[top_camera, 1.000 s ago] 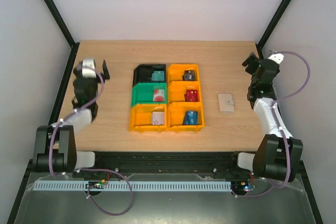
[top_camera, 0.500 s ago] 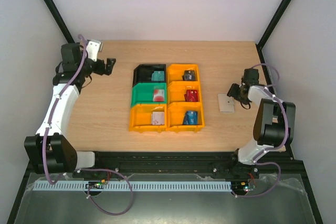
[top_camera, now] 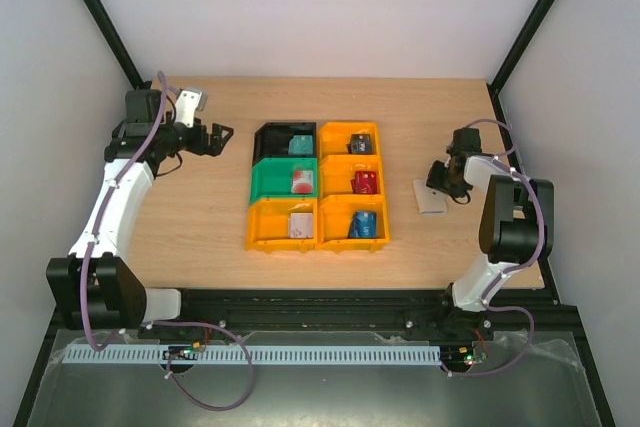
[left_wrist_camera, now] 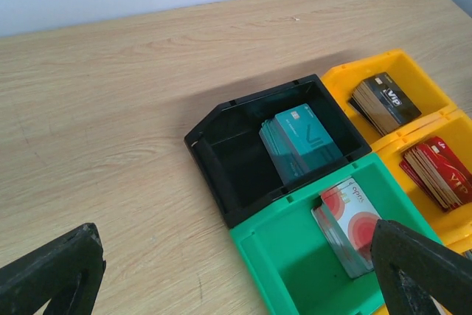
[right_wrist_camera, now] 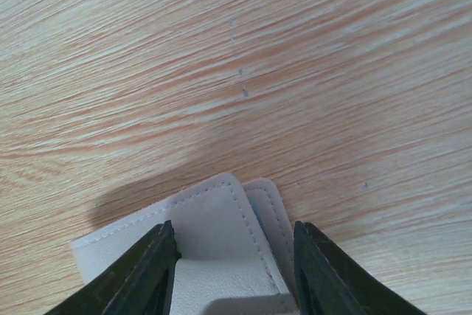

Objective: Take the credit cards out of the card holder

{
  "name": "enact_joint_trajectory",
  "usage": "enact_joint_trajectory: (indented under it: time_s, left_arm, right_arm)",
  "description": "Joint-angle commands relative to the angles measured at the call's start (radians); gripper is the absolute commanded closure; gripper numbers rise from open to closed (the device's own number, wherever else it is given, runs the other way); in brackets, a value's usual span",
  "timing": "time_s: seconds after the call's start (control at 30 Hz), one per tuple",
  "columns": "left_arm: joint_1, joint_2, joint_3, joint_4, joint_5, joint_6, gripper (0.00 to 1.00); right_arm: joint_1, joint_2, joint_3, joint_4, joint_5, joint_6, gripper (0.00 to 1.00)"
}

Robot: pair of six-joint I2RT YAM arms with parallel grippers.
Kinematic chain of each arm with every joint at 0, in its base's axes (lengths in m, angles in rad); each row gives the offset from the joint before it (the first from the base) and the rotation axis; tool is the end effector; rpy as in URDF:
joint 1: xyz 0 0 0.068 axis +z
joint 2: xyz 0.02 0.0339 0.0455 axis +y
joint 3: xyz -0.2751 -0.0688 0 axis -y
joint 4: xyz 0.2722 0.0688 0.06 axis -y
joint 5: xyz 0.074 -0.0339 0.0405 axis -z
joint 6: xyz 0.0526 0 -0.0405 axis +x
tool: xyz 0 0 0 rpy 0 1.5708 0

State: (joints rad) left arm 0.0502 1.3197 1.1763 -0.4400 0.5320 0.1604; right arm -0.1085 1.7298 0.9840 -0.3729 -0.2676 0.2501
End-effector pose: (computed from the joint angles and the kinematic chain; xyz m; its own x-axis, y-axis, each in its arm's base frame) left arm 0.3301 -0.0101 0.3347 -0.4825 0.1136 -0.8685 0.4626 0.8750 -0.1425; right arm 0.3581 -0.0250 0.1323 -0.8690 0.3348 -0.3644 0.2113 0.9169 0.3386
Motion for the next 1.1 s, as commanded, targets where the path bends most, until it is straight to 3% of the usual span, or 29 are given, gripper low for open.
enact_joint_trajectory:
  time_s: [0.0, 0.33, 0.67, 1.0, 1.03, 1.07]
  left_arm:
    - [-0.008, -0.014, -0.010, -0.039, 0.016, -0.007, 0.01]
    - [-0.022, -0.016, -0.011, -0.061, -0.002, 0.010, 0.01]
    - [-0.029, -0.026, -0.026, -0.072, -0.011, 0.028, 0.00]
    - [-0.037, -0.029, -0.039, -0.077, -0.026, 0.035, 0.01]
    - [-0.038, -0.029, -0.040, -0.078, -0.026, 0.036, 0.01]
    - [-0.038, -0.029, -0.042, -0.080, -0.027, 0.036, 0.00]
  right_arm:
    - [0.009, 0.045, -0.001, -0.044, -0.016, -0.009, 0.58]
    - [0.007, 0.062, -0.021, 0.039, -0.148, 0.030, 0.98]
    - [-0.037, -0.050, -0.067, 0.152, -0.312, 0.116, 0.98]
    - [-0.054, -0.048, -0.079, 0.149, -0.258, 0.113, 0.98]
    - [-0.054, -0.040, -0.069, 0.132, -0.237, 0.103, 0.94]
    - [-0.054, -0.027, -0.056, 0.113, -0.233, 0.092, 0.82]
